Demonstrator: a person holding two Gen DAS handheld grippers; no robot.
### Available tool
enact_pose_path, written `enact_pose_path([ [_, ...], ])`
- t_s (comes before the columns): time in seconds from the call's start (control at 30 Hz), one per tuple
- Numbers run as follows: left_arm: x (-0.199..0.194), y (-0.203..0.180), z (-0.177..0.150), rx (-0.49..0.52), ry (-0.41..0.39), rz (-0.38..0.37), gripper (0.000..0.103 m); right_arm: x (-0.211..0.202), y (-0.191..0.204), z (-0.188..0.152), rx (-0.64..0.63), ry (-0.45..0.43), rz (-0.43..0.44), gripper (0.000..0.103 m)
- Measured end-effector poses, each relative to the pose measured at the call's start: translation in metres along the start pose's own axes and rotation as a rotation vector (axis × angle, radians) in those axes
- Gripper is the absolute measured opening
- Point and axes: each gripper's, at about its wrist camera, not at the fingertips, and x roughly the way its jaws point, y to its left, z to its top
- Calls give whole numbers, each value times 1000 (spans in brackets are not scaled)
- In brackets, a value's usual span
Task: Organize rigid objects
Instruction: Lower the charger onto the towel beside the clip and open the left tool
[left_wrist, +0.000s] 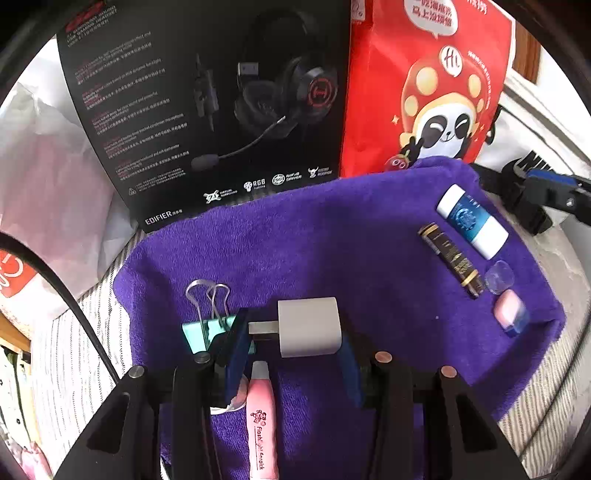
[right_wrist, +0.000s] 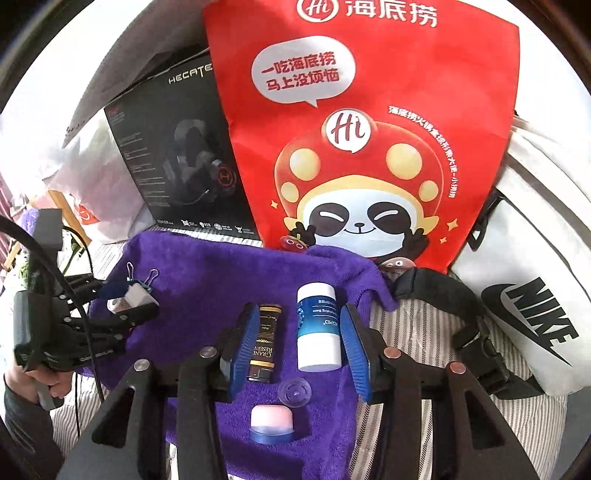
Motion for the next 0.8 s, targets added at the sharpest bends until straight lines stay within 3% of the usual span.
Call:
enact_pose_path([
  [0.53, 22, -16, -2, 18, 22, -4, 43, -3, -5, -2, 0, -1, 27, 46],
  [0.8, 20, -11, -8, 9, 70, -15, 50, -8, -9, -2, 2, -4, 31, 46],
])
